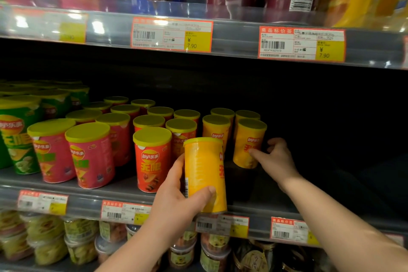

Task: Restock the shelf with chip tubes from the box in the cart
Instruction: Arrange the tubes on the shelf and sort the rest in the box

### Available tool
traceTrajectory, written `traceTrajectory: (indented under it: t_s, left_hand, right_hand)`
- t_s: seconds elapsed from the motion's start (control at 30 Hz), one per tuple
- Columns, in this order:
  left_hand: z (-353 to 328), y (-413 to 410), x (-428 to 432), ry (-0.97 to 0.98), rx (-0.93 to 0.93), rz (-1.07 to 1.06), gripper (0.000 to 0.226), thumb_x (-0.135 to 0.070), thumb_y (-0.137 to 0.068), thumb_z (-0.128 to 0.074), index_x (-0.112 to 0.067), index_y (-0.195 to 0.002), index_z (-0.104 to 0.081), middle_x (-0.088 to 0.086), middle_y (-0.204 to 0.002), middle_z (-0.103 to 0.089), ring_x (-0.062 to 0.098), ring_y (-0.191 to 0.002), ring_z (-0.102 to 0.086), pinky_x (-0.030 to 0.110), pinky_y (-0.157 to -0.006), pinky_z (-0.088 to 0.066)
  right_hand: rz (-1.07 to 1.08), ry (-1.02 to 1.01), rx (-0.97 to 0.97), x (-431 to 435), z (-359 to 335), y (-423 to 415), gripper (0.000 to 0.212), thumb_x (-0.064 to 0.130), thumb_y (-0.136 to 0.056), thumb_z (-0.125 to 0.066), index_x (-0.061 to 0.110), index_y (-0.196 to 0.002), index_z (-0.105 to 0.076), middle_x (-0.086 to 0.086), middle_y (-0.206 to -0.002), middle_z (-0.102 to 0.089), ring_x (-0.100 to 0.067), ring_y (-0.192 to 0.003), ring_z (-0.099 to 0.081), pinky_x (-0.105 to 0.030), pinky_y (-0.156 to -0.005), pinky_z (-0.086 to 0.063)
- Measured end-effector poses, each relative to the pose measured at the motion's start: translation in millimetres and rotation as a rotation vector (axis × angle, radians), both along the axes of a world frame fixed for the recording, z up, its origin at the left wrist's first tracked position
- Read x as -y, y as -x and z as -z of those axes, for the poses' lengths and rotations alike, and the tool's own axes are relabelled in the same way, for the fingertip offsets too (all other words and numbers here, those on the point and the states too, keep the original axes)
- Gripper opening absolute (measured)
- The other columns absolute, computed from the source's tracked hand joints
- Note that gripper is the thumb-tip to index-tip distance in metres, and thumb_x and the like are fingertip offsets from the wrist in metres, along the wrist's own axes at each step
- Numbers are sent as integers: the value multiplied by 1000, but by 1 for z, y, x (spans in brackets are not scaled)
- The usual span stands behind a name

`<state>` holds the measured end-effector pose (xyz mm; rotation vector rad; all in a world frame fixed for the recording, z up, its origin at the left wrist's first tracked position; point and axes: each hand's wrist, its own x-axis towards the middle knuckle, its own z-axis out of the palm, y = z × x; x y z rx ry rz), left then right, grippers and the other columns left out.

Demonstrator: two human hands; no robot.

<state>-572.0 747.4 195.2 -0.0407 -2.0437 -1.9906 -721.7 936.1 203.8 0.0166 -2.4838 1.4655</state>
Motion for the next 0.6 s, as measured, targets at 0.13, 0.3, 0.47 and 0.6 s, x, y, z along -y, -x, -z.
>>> traceTrajectory:
  t_s: [0.13, 0.3, 0.47, 0.6]
  left_hand:
    - [-2, 7, -7, 16, -43, 60, 78, -50, -53, -75, -60, -120, -35, -15, -117, -62, 8, -102, -65, 34, -85, -56]
    - [-6, 16, -18, 116, -78, 127, 81, -51, -66, -75, -59, -129, -24, -23, -119, -59, -4, -107, -60, 25, -89, -53]
    - [7, 15, -8, 676, -100, -72, 82, -57, -81, -59, -32, -148, -19, -19, -137, -33, -3, -127, -35, 15, -101, -32]
    - [23, 12, -1, 1328, -154, -95, 66, -66, -69, -30, -27, -112, -61, -9, -110, -60, 15, -103, -58, 29, -88, -46]
  right_hand:
    - [-458, 98, 135, 4, -18, -50, 34, 37, -86, -64, 27, -115, -51, 1, -120, -59, -9, -100, -57, -27, -81, -49]
    - [-791, 296, 320, 14, -11, -74, 60, 38, -67, -72, 33, -122, -49, 5, -120, -65, -14, -111, -63, -35, -94, -51]
    - [-502, 115, 190, 20, -6, -63, 80, 36, -65, -82, 31, -131, -39, 1, -131, -55, -18, -121, -54, -41, -104, -44]
    - [-258, -141, 153, 42, -7, -54, 90, 33, -69, -83, 18, -139, -28, -5, -141, -43, -24, -128, -45, -34, -100, -41]
